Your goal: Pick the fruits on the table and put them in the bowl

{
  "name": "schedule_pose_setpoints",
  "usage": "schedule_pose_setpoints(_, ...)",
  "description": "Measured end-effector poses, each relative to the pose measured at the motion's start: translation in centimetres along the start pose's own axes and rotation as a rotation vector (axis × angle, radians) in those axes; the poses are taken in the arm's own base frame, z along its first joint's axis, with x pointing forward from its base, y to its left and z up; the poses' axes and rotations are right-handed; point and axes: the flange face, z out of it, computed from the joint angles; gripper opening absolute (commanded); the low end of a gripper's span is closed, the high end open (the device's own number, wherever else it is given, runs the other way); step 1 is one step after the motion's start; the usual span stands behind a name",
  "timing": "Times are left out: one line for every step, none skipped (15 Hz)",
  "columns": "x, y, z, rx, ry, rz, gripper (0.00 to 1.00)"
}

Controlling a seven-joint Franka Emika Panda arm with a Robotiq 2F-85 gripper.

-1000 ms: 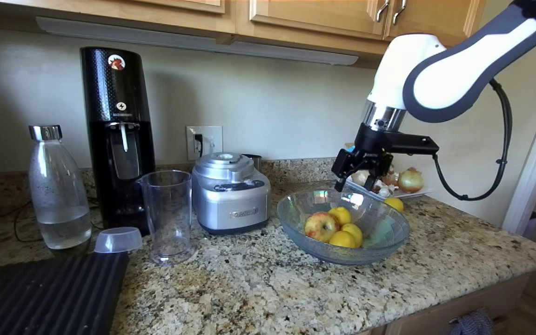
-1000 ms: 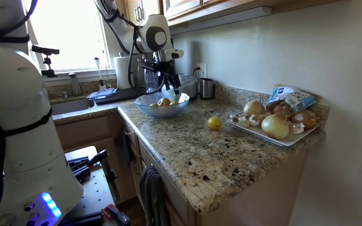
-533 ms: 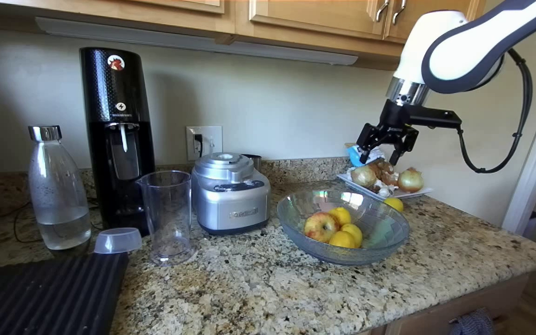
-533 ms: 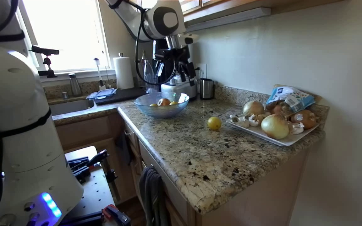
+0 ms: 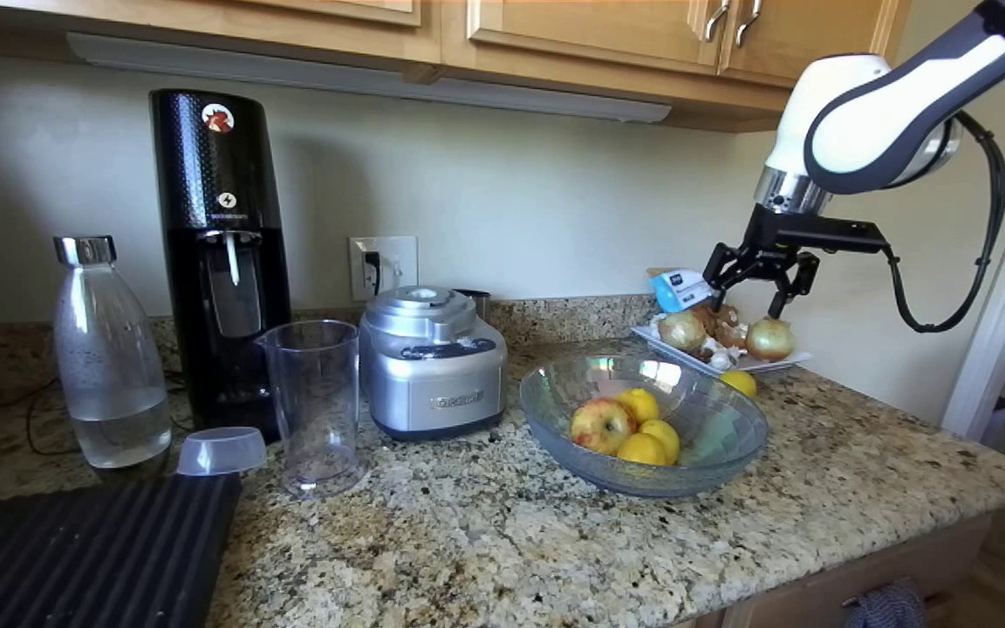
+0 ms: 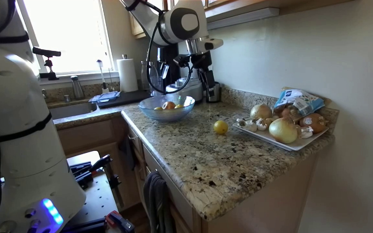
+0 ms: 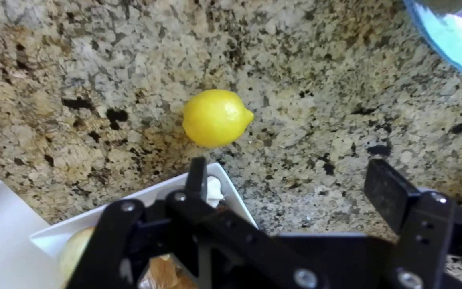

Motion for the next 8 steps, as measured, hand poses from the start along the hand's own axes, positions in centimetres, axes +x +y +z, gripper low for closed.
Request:
schedule_pose_setpoints(0.0,0.3,0.9,-0.011,-0.011,0.031,1.00)
schedule_pose_setpoints(0.0,0.5,1.8,-0.021,-0.023,0.060,1.00)
schedule_pose_setpoints(0.1,0.6,2.7,-0.032,-0.030,0.087,1.00)
schedule_pose_setpoints(0.2,0.7,3.7,-0.042,-0.036,0.114,1.00)
schedule_pose_setpoints(0.4,0.9,4.7,-0.050,-0.039,0.143,1.00)
schedule_pose_setpoints(0.7,1.1,5.6,-0.055,-0.038,0.171,1.00)
schedule_pose_setpoints(1.1,1.3,6.5,-0.058,-0.038,0.200,1.00)
schedule_pose_setpoints(1.5,1.5,7.4,-0.061,-0.038,0.227,1.00)
